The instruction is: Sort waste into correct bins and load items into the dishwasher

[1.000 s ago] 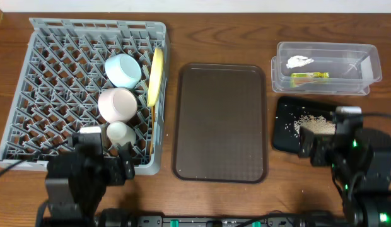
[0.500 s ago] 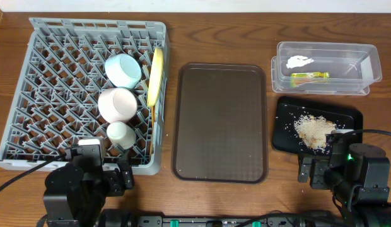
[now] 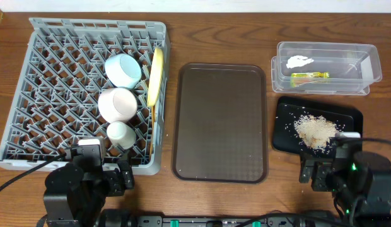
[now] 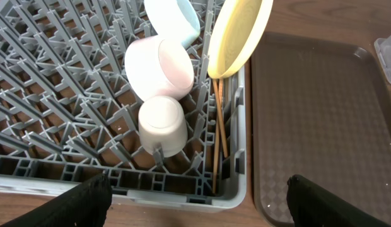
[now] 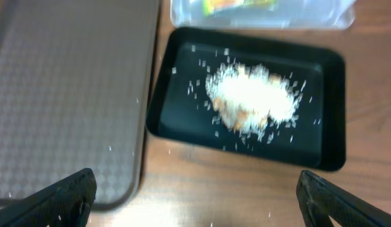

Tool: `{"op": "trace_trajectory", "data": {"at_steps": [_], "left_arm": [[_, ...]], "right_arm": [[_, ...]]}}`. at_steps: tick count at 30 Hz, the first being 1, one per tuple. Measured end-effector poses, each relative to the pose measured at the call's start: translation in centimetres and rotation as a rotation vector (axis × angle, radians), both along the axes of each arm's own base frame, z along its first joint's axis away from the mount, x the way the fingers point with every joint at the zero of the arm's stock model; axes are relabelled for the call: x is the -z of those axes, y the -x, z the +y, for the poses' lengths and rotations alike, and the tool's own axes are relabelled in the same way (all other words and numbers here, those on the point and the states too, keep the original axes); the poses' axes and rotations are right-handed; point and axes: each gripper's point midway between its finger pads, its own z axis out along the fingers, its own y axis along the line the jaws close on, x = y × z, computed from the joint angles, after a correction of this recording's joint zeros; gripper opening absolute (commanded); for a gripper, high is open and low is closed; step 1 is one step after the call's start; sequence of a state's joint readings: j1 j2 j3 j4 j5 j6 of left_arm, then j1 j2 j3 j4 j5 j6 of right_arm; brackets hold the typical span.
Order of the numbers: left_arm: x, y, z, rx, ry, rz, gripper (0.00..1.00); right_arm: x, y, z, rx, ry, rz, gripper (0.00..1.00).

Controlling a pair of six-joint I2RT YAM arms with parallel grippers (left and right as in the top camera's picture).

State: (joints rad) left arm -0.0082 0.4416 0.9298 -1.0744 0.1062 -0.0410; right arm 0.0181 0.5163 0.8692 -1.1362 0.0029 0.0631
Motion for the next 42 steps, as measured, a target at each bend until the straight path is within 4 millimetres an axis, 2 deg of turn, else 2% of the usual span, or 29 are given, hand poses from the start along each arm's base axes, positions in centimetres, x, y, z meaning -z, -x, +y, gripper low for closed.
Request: {"op": "trace_trajectory", "data": {"at_steps": [5, 8, 13, 19, 26, 32, 42], "left_arm": [[0.1, 0.0, 0.0, 0.0, 0.0, 0.002, 0.9], [0.1, 0.0, 0.0, 0.0, 0.0, 0.003, 0.9], [0.2, 0.0, 0.0, 0.0, 0.0, 0.004, 0.9], [0.2, 0.0, 0.0, 0.0, 0.0, 0.004, 0.9], [0.2, 0.0, 0.0, 0.0, 0.0, 0.004, 0.9], [0.2, 0.0, 0.0, 0.0, 0.0, 0.004, 0.9], [0.2, 0.0, 0.0, 0.0, 0.0, 0.005, 0.9]], "right_arm": [[-3.0, -1.2, 0.0, 0.002, -0.004, -0.277, 0.99], [-4.1, -2.1, 0.1, -0.005, -0.01, -0.449, 0.99], [-3.3, -3.9, 1.2, -0.052, -0.031, -0.657, 0.99], [-2.0, -5.7, 1.8, -0.072, -0.046, -0.821, 0.99], [0.3, -6.8, 1.9, -0.071, -0.047, -0.86, 0.99], [5.2, -7.2, 1.9, -0.072, -0.041, -0.715, 0.99], [5.5, -7.2, 1.9, -0.072, -0.04, -0.707, 0.99]]}}
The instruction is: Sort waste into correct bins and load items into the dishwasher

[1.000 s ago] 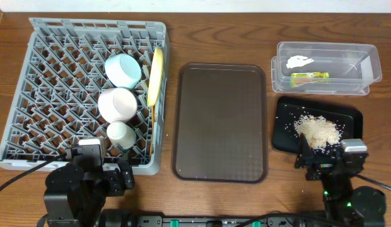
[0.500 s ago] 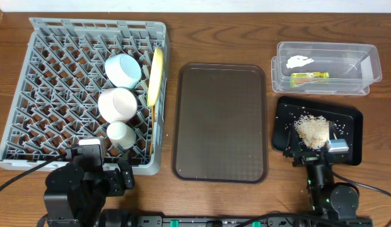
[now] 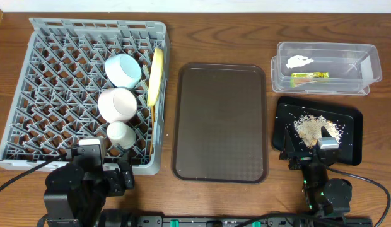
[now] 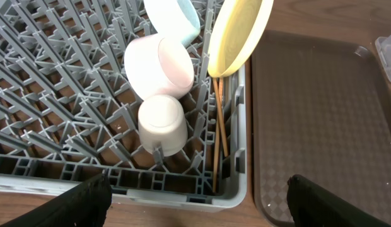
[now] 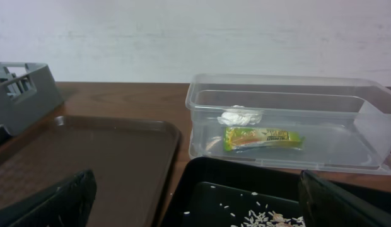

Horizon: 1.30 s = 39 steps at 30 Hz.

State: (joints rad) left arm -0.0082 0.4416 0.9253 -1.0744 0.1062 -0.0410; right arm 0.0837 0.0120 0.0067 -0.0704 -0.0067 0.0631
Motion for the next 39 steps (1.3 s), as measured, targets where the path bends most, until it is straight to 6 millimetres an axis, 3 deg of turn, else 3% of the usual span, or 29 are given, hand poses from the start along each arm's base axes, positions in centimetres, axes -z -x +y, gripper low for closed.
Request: {"op": "trace_trajectory", "data": {"at_steps": [26, 31, 34, 39], "left_arm": [[0.3, 0.3, 0.0, 0.0, -0.001, 0.014, 0.9], [0.0, -0.1, 0.1, -0.005, -0.002, -0.076, 0.9], [1.0, -0.8, 0.3, -0.018, -0.003, -0.15, 0.9], [5.0, -2.9, 0.5, -0.03, 0.005, -0.231, 0.9]], "right_arm": [[0.0, 0.0, 0.0, 0.0, 0.0, 0.0, 0.99], [0.0, 0.0, 0.0, 0.0, 0.0, 0.0, 0.99], [0.0, 0.0, 0.0, 0.0, 0.0, -0.001, 0.99], [0.0, 0.0, 0.0, 0.0, 0.0, -0.001, 0.99]]}}
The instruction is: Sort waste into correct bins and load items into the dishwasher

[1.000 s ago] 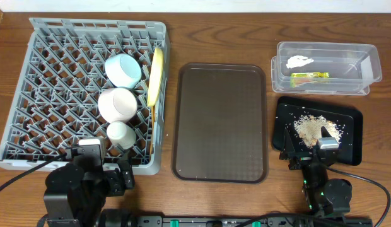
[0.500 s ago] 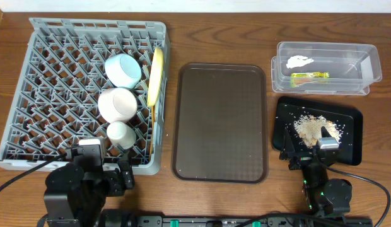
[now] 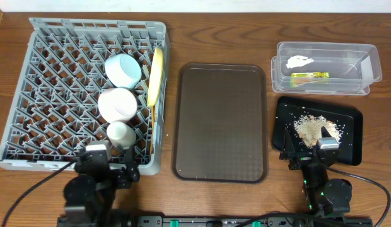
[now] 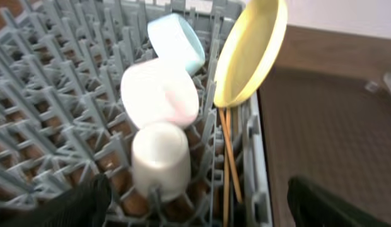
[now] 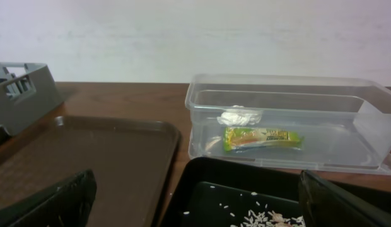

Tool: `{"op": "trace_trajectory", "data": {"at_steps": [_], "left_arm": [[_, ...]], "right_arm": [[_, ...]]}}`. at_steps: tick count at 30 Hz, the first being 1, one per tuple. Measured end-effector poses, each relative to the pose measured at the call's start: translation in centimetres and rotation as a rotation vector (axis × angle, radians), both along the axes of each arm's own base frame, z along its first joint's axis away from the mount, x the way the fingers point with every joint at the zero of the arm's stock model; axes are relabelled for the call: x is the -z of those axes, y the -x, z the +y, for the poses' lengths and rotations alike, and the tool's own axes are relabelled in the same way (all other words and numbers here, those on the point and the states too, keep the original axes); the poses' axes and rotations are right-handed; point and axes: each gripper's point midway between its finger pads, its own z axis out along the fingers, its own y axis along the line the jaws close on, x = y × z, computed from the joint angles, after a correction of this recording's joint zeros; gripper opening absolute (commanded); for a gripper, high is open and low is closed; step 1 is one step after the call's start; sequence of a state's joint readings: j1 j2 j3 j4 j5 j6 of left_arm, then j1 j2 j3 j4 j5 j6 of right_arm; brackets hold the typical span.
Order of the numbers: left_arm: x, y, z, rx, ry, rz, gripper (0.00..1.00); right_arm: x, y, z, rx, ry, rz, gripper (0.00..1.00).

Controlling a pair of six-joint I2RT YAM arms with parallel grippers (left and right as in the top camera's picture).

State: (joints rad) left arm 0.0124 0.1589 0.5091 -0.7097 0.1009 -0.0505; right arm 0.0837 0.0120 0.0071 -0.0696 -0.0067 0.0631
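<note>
The grey dish rack (image 3: 94, 24) at the left holds a blue cup (image 3: 123, 69), a pale pink bowl (image 3: 117, 104), a small white cup (image 3: 120, 133), an upright yellow plate (image 3: 156, 77) and wooden chopsticks (image 4: 228, 151). The clear bin (image 3: 372, 63) at back right holds a white tissue (image 3: 299, 62) and a green wrapper (image 3: 309, 76). Rice (image 3: 312, 129) lies in the black tray (image 3: 350, 120). My left gripper (image 4: 198, 205) stands open and empty by the rack's front edge. Open and empty too, my right gripper (image 5: 198, 202) sits low at the black tray's front edge.
A bare brown serving tray (image 3: 221, 123) lies in the middle between rack and bins. Both arms sit at the table's front edge. Wood table surface shows around the trays.
My left arm has drawn in and dropped lower at the rack's front; its view now looks flatter across the rack and is blurred. The right arm and all objects are unchanged.
At first both grippers were open, the right one looking down onto the rice tray. Then the right arm sat low at the table's front, looking level toward the clear bin. Now the left arm has lowered as well. No object has moved.
</note>
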Motion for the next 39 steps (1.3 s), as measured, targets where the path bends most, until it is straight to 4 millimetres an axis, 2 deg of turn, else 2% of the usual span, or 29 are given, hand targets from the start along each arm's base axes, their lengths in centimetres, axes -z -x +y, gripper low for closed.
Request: {"op": "trace_trajectory", "data": {"at_steps": [7, 15, 23, 39], "left_arm": [[2.7, -3.2, 0.0, -0.01, 0.024, -0.18, 0.9], [2.3, -5.2, 0.1, -0.01, 0.025, -0.357, 0.9], [3.7, -5.5, 0.3, -0.019, 0.023, -0.346, 0.9], [3.7, -5.5, 0.5, -0.031, 0.02, -0.342, 0.9]], "right_arm": [[0.0, 0.0, 0.0, 0.0, 0.0, 0.001, 0.99], [0.0, 0.0, 0.0, 0.0, 0.0, 0.002, 0.99], [0.0, 0.0, 0.0, 0.0, 0.0, 0.001, 0.99], [0.0, 0.0, 0.0, 0.0, 0.0, 0.001, 0.99]]}}
